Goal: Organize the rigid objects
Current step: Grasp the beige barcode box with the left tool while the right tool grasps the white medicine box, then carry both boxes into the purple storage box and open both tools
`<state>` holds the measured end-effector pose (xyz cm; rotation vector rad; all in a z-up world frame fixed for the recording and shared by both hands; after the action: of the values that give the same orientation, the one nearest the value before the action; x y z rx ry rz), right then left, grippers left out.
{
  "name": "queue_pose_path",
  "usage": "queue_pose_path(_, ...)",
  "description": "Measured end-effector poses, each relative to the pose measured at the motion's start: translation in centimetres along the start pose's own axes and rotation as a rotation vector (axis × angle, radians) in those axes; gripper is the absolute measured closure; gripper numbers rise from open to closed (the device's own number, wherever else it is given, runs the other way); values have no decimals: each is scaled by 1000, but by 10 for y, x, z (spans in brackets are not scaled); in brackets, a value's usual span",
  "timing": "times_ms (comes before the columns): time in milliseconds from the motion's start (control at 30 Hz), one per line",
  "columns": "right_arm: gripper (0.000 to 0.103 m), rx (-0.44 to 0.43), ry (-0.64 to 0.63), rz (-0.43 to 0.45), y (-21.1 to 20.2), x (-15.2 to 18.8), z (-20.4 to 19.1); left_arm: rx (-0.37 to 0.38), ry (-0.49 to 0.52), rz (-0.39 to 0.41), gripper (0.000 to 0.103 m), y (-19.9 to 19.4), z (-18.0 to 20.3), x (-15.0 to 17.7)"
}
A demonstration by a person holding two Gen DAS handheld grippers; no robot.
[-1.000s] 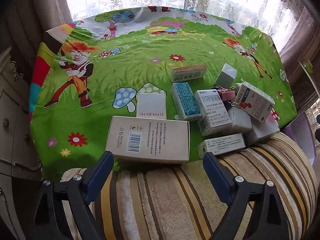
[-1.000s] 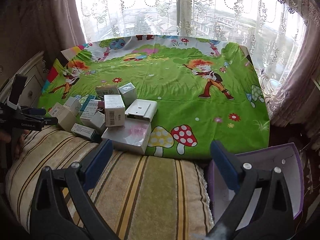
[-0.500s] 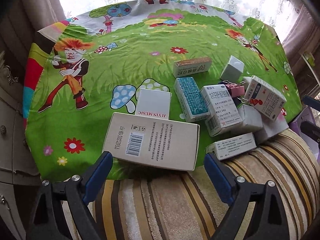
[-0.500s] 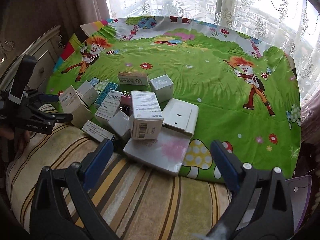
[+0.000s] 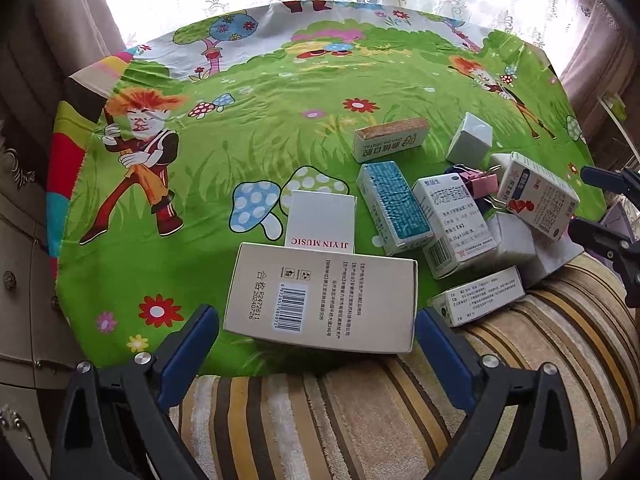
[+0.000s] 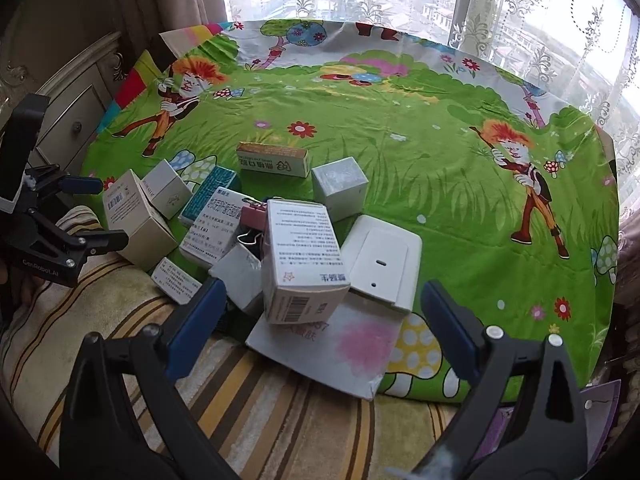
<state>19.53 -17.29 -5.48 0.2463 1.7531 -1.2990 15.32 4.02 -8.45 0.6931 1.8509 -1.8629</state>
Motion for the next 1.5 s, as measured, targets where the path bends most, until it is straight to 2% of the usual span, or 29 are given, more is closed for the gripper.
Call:
queue_pose_path(100, 4, -11, -6, -6, 4, -1, -3, 16, -7, -7, 1, 3, -1, 1)
queue_pose_path(300, 4, -16, -11, -13, 10, -2, -4, 13, 45, -3, 1, 3, 5, -1)
queue_pose_path(400, 5, -18, 4, -17, 13, 0, -1, 35, 28, -11, 1, 6, 6, -1)
queue_pose_path(467, 11, -26, 16, -29, 16, 2, 0, 48, 25, -18, 0, 8, 7, 0)
queue_pose_path(533, 25, -40, 16, -41, 18, 5, -2, 49, 29, -20, 0, 8, 8, 0)
queue_pose_path(567, 28, -42, 10, -47, 20, 7, -3, 47, 36, -21, 0, 8, 9, 0)
queue_pose_path(633, 41, -51, -4, -56, 21, 11, -7, 41, 59, -17, 0, 6, 12, 0)
queue_pose_path(700, 48, -58, -13, -53, 20, 12, -10, 35, 86, -10, 0, 3, 16, 1)
queue_pose_path(867, 53, -68, -23, -38, 18, 12, -12, 27, 115, -22, 0, 5, 21, 5)
queue_pose_path(933, 58, -76, -25, -28, 16, 12, -14, 18, 106, -33, 0, 8, 17, 5)
queue_pose_path(1067, 60, -83, -35, -8, 11, 11, -18, 21, 64, -54, 2, 13, 12, 7)
queue_pose_path(1233, 60, -79, -40, 34, -2, 9, -19, 23, 41, -36, 3, 10, 11, 6)
queue_pose_path(1367, 60, -69, -9, 93, -25, 6, -12, -17, 29, 23, 3, -8, 11, 2)
queue_pose_path(1500, 60, -2, 6, 150, -53, 8, -1, -55, 14, 107, 3, -34, 15, -8)
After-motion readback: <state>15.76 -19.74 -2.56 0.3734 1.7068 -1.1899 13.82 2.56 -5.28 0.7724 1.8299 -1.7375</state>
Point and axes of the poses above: each gripper's, at about its wrist camera, not at the fingertips, and y roughly the way its jaws point, z to its right, x to its underside, the point moved 7 cm from there along y, roughly the way its jaws point, and after that the axes turned 15 degrees about z, right-handed, at the moved point
